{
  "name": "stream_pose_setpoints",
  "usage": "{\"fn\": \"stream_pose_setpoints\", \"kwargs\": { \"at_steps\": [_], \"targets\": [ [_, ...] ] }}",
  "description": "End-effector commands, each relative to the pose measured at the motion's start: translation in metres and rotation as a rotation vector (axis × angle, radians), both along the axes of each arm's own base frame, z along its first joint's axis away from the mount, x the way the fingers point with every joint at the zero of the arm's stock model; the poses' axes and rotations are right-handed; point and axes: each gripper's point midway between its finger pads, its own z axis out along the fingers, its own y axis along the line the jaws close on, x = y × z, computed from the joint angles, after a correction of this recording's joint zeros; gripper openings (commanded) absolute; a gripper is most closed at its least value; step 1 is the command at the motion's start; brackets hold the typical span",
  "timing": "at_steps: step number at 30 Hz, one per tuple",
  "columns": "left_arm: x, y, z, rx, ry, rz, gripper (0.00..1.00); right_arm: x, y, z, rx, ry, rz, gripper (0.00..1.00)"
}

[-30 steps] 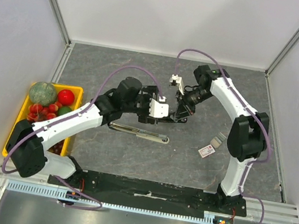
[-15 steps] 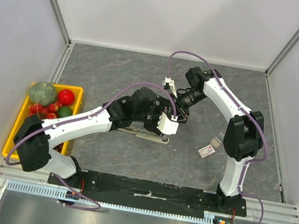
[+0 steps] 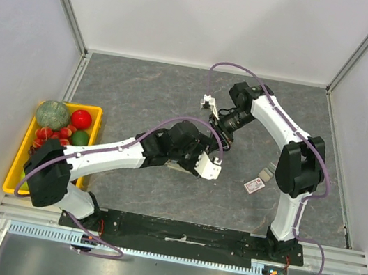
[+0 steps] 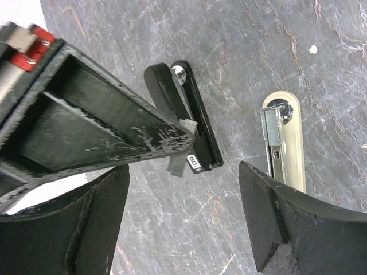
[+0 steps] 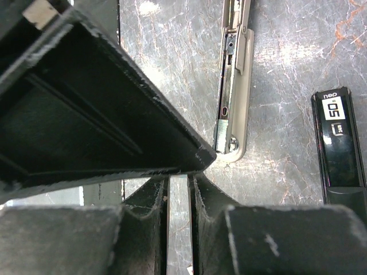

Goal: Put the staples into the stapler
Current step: Pick up the staple from the center of the board.

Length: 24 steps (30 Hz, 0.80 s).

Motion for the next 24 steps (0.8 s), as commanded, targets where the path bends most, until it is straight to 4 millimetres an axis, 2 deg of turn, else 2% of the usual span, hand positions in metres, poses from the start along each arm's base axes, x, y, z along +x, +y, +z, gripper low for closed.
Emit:
{"fn": "stream_pose_setpoints", "kwargs": {
  "at_steps": [1, 7, 8, 9, 11, 17, 24],
  "targets": [
    [0.006, -0.006, -0.001, -0.004, -0.056, -0.01, 0.79, -0.019, -0.006, 0.028, 0.017, 0.052, 0.003, 0.2],
    [0.004, -0.01, -0.007, 0.004, -0.06, -0.006, 0.66, -0.019, -0.006, 0.029, 0.019, 0.052, 0.001, 0.2],
    [0.004, -0.012, -0.007, 0.001, -0.061, -0.006, 0.62, -0.019, -0.006, 0.028, 0.019, 0.052, 0.002, 0.2],
    [0.003, -0.013, -0.009, 0.003, -0.059, -0.007, 0.53, -0.019, -0.006, 0.028, 0.017, 0.052, 0.001, 0.2],
    [0.003, -0.014, -0.009, -0.001, -0.057, -0.004, 0.45, -0.019, -0.007, 0.028, 0.017, 0.053, 0.001, 0.2],
    [0.001, -0.015, -0.015, 0.009, -0.055, -0.004, 0.41, -0.02, -0.006, 0.028, 0.016, 0.051, 0.002, 0.2],
    [0.001, -0.015, -0.019, 0.021, -0.053, 0.0, 0.18, -0.019, -0.007, 0.028, 0.014, 0.051, 0.0, 0.2]
  ]
}}
